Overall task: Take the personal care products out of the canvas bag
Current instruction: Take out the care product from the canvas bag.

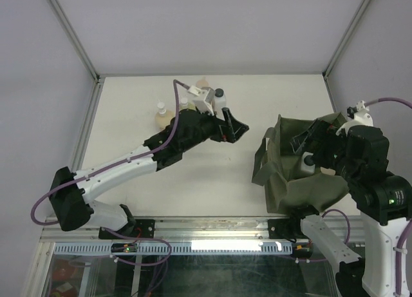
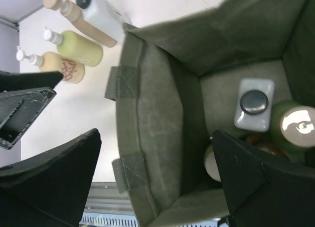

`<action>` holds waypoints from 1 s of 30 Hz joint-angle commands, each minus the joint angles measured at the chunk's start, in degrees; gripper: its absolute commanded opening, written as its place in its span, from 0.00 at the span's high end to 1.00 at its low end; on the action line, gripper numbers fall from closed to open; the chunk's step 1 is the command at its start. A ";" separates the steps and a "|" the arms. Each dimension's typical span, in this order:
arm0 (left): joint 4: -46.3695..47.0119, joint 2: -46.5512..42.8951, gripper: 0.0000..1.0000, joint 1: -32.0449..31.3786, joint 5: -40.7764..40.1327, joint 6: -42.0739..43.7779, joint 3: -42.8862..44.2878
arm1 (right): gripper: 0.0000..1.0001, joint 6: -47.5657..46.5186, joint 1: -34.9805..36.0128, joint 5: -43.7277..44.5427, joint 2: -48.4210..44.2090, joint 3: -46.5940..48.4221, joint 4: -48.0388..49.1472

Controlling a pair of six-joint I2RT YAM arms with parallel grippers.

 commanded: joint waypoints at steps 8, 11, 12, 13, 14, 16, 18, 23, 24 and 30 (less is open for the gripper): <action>9.38 14.03 0.01 -10.21 14.75 7.04 14.59 | 0.33 10.30 0.17 5.52 -8.99 -5.47 -13.65; 8.90 15.94 0.01 -11.98 16.39 9.68 15.83 | 0.36 12.68 0.17 5.41 -11.00 -8.91 -15.71; 7.45 16.86 0.01 -12.54 16.60 10.45 16.60 | 0.38 13.19 0.17 4.35 -11.77 -9.72 -15.80; 6.09 17.62 0.01 -13.03 16.92 11.22 17.27 | 0.40 13.90 0.17 3.18 -12.76 -10.31 -15.93; 5.24 18.42 0.01 -13.73 17.51 12.23 17.55 | 0.44 14.48 0.17 1.95 -13.81 -11.22 -15.91; 3.17 19.99 0.01 -15.15 18.40 15.12 17.86 | 0.45 15.77 0.17 -0.79 -16.12 -14.62 -15.89; 0.21 21.50 0.01 -16.70 18.23 18.22 18.25 | 0.45 18.07 0.25 -3.36 -18.26 -18.28 -15.90; -2.96 22.43 0.01 -18.51 15.47 21.74 15.05 | 0.46 18.85 0.82 2.62 -17.81 -16.62 -15.52; -2.76 22.23 0.01 -18.68 15.16 22.08 14.02 | 0.46 18.91 0.93 5.44 -17.18 -15.31 -15.32; -3.72 23.11 0.01 -19.32 15.05 24.29 13.13 | 0.43 11.33 1.66 14.82 -8.68 -7.77 -9.75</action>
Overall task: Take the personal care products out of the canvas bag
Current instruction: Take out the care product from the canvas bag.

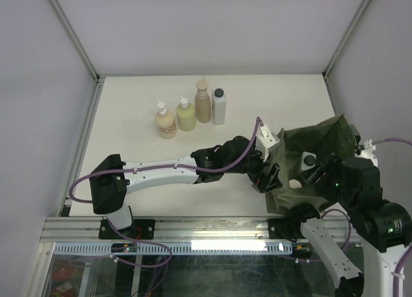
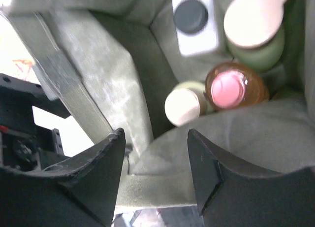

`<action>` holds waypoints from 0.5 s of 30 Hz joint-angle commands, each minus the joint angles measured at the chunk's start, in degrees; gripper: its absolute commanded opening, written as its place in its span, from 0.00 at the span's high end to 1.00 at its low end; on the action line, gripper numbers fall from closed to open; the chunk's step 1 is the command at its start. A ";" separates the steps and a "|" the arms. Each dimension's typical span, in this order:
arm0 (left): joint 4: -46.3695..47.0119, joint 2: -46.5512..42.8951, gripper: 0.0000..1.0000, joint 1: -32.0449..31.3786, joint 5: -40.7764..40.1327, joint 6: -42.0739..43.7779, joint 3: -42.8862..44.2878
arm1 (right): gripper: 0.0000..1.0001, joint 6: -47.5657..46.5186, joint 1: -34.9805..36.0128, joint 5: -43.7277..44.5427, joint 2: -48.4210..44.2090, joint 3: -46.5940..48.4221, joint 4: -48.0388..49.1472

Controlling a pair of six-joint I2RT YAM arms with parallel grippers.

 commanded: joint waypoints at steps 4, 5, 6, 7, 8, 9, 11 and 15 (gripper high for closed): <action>-3.21 1.95 0.01 -1.20 0.42 5.11 1.01 | 0.41 -10.90 0.53 12.79 12.69 7.50 8.23; -3.30 2.15 0.01 -1.20 0.53 5.35 1.40 | 0.41 -11.57 0.52 14.12 14.13 7.46 8.25; -3.38 2.26 0.01 -1.20 0.63 5.54 1.80 | 0.41 -12.07 0.57 15.17 15.51 6.77 8.51; -3.46 2.42 0.01 -1.20 0.79 5.78 2.04 | 0.41 -13.50 0.53 15.70 16.42 5.20 9.70; -3.50 2.52 0.01 -1.20 0.94 5.98 2.20 | 0.40 -14.56 0.52 16.33 17.14 3.16 11.01; -3.49 2.63 0.01 -1.20 1.10 6.19 2.33 | 0.38 -15.47 0.58 17.21 17.91 1.49 12.18; -3.84 2.81 0.01 -1.20 1.70 6.80 2.78 | 0.36 -16.62 0.44 17.78 19.78 -0.41 14.00; -4.49 2.84 0.01 -1.22 2.30 8.40 3.26 | 0.22 -16.85 -0.01 19.25 22.05 -3.05 16.27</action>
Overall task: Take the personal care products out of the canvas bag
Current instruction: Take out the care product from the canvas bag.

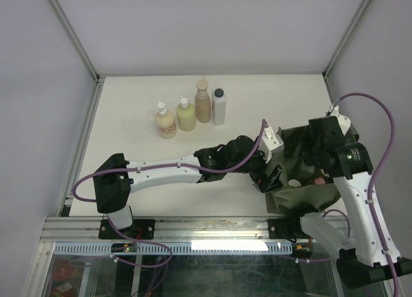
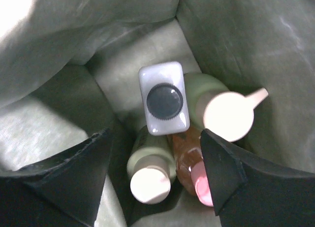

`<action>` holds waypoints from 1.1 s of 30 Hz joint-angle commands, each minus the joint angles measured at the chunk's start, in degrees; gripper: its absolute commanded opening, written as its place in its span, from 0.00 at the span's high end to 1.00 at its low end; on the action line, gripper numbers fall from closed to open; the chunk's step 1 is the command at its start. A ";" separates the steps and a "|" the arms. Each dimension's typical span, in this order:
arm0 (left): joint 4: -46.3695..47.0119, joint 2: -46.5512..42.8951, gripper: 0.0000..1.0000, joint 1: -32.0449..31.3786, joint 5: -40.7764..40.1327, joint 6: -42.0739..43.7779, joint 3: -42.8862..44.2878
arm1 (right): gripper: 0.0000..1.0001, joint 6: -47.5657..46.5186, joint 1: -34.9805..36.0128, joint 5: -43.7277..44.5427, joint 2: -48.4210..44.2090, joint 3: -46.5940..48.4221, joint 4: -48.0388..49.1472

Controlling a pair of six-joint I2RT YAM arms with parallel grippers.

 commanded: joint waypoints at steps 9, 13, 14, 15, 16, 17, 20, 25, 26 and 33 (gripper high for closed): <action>-3.31 0.91 0.01 -1.18 1.47 7.71 2.68 | 0.10 -4.37 -8.57 -5.26 8.03 -4.41 9.16; -3.35 0.58 0.01 -1.18 0.53 8.83 3.20 | 0.10 -1.77 -11.26 -11.76 9.61 -8.77 9.74; -3.52 0.46 0.01 -1.19 0.31 8.98 3.31 | 0.10 -1.20 -11.67 -11.90 9.59 -9.88 9.85; -3.58 0.43 0.01 -1.18 0.20 9.10 3.40 | 0.10 -0.96 -11.94 -12.32 9.51 -10.70 10.05; -3.64 0.43 0.01 -1.18 0.09 9.09 3.44 | 0.10 -0.71 -12.15 -12.84 9.40 -11.54 10.24; -3.67 0.42 0.01 -1.19 0.06 9.17 3.57 | 0.10 -0.57 -12.46 -13.26 9.35 -12.39 10.71; -3.86 0.51 0.01 -1.18 0.10 9.40 3.84 | 0.11 -0.75 -13.20 -14.43 9.38 -15.39 13.31; -4.13 0.84 0.01 -1.18 0.01 9.42 4.58 | 0.15 -0.46 -13.98 -13.60 11.69 -16.21 14.35; -4.13 0.86 0.01 -1.18 0.02 9.21 4.71 | 0.17 -0.45 -14.09 -13.52 11.74 -16.37 14.53; -5.22 1.19 0.01 -1.11 0.54 8.42 7.16 | 0.38 -0.66 -14.31 -13.40 12.16 -17.19 16.47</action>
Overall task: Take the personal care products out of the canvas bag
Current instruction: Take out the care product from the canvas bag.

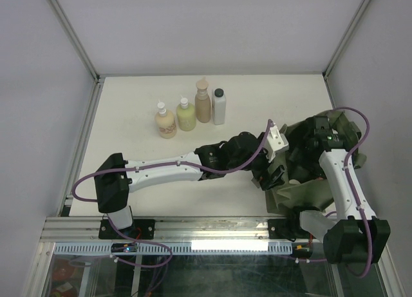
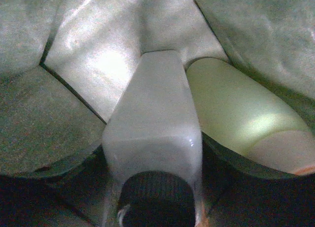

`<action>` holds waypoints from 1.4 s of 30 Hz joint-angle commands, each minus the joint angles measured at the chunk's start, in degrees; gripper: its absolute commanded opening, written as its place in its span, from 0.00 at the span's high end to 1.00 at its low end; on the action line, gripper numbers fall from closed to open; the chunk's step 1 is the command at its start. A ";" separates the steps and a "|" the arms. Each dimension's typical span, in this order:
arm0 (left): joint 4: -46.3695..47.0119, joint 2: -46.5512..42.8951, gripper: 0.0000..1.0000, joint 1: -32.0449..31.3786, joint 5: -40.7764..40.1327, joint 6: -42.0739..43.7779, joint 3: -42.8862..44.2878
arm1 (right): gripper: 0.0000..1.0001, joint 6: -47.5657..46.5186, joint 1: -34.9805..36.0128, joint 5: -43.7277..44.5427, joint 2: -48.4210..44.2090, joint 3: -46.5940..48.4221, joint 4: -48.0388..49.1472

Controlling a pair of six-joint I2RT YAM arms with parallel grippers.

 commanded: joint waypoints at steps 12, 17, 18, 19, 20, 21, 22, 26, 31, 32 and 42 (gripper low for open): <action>-5.07 1.74 0.01 -1.06 -1.46 0.10 7.28 | 1.00 -4.08 -0.55 -5.79 -8.70 3.30 2.81; -5.54 1.28 0.01 -0.92 -3.33 0.56 8.30 | 1.00 -6.40 -0.60 -8.01 -11.80 8.47 1.19; -5.52 1.12 0.01 -0.94 -3.82 0.63 8.20 | 1.00 -6.86 -0.55 -8.61 -12.43 9.62 1.15; -5.53 0.84 0.01 -0.94 -4.27 0.61 8.13 | 1.00 -7.21 -0.57 -9.17 -12.90 10.77 1.06; -5.55 0.68 0.01 -0.88 -4.45 0.63 8.02 | 1.00 -7.29 -0.59 -9.48 -13.32 11.80 0.84; -5.58 0.38 0.01 -0.83 -4.78 0.72 7.92 | 1.00 -7.42 -0.57 -9.87 -13.73 12.67 0.78; -5.58 0.11 0.01 -0.85 -5.12 0.75 7.87 | 1.00 -7.39 -0.59 -10.11 -14.14 13.48 0.68; -5.33 -1.06 0.01 -0.70 -5.89 0.86 8.10 | 1.00 -6.12 -0.54 -11.01 -15.25 16.64 -0.45; -5.33 -2.47 0.01 -0.56 -8.06 1.01 9.23 | 1.00 -3.26 -0.53 -10.91 -15.92 20.95 -2.27; -5.31 -2.74 0.01 -0.54 -8.34 1.16 9.41 | 1.00 -2.72 -0.59 -11.08 -15.83 21.69 -2.69; -5.21 -5.78 0.01 0.40 -11.10 0.52 10.30 | 1.00 -0.05 -0.60 -12.34 -14.07 35.31 -7.02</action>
